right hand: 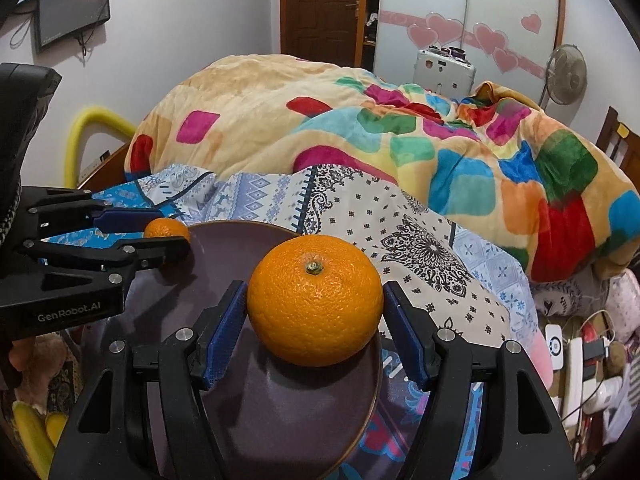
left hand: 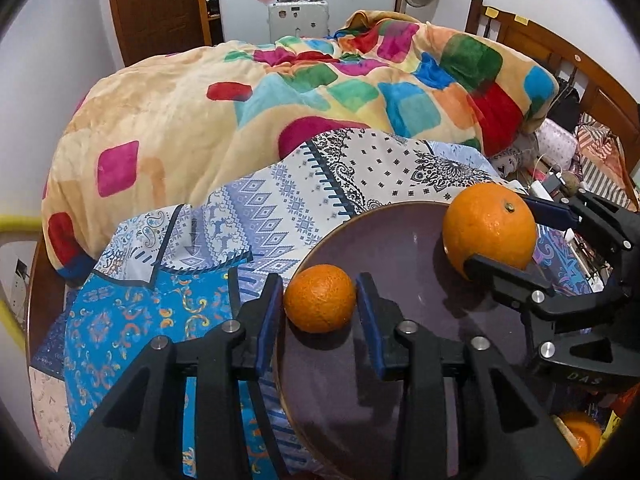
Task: Organize fruits
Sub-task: 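Carry the tangerine onto the purple plate with the left tool while the right tool sets the orange beside it, then reach the left tool to a yellow cylinder while the right tool grasps another orange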
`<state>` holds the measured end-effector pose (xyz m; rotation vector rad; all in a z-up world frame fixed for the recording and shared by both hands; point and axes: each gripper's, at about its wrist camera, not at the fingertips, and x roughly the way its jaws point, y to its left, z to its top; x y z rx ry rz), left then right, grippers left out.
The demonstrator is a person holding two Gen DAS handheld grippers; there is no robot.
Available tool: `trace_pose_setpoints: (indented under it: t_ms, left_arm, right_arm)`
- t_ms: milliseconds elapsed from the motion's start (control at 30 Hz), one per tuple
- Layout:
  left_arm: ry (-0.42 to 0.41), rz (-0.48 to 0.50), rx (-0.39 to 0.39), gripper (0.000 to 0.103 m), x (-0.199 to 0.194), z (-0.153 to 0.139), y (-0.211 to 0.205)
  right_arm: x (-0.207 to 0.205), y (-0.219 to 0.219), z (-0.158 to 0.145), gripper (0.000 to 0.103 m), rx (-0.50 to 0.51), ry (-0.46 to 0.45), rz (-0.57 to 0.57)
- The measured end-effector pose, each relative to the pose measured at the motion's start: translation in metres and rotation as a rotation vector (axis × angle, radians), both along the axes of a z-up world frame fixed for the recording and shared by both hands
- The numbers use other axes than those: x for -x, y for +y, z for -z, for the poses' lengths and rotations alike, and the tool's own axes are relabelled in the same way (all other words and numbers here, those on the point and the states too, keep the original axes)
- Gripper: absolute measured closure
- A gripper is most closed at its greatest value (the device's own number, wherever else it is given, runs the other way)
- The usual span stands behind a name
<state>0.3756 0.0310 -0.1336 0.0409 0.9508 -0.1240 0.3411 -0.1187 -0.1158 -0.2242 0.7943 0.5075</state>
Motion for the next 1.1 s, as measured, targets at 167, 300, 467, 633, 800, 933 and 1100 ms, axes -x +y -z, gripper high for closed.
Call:
trace_pose_setpoints:
  t_ms: [167,300,467,633,800,933,1100]
  left_arm:
    - [0.015,-0.011,0.013,0.048,0.001,0.0,0.004]
    - [0.001,-0.022,0.02,0.048,0.011,-0.01,0.008]
    - [-0.045,-0.024,0.014,0.048,0.033,-0.035,0.009]
    - [-0.105,-0.03,-0.012,0.047,0.067,-0.061,0.009]
    - [-0.146,-0.037,-0.01,0.046,0.1,-0.081,0.01]
    - [-0.181,-0.043,-0.017,0.044,0.131,-0.094,0.007]
    - [-0.202,-0.038,-0.018,0.04,0.168,-0.101,0.001]
  right_arm:
    - [0.002,0.0,0.001,0.037,0.012,0.01,-0.006]
    - [0.008,-0.005,-0.006,0.035,-0.009,0.006,-0.008]
    - [0.022,-0.016,-0.026,0.032,-0.044,-0.025,0.003]
    - [0.044,-0.026,-0.048,0.032,-0.051,-0.082,0.018]
    - [0.076,-0.034,-0.07,0.032,-0.061,-0.142,0.019]
    - [0.106,-0.039,-0.082,0.029,-0.062,-0.188,0.011]
    - [0.138,-0.045,-0.088,0.026,-0.073,-0.215,-0.002]
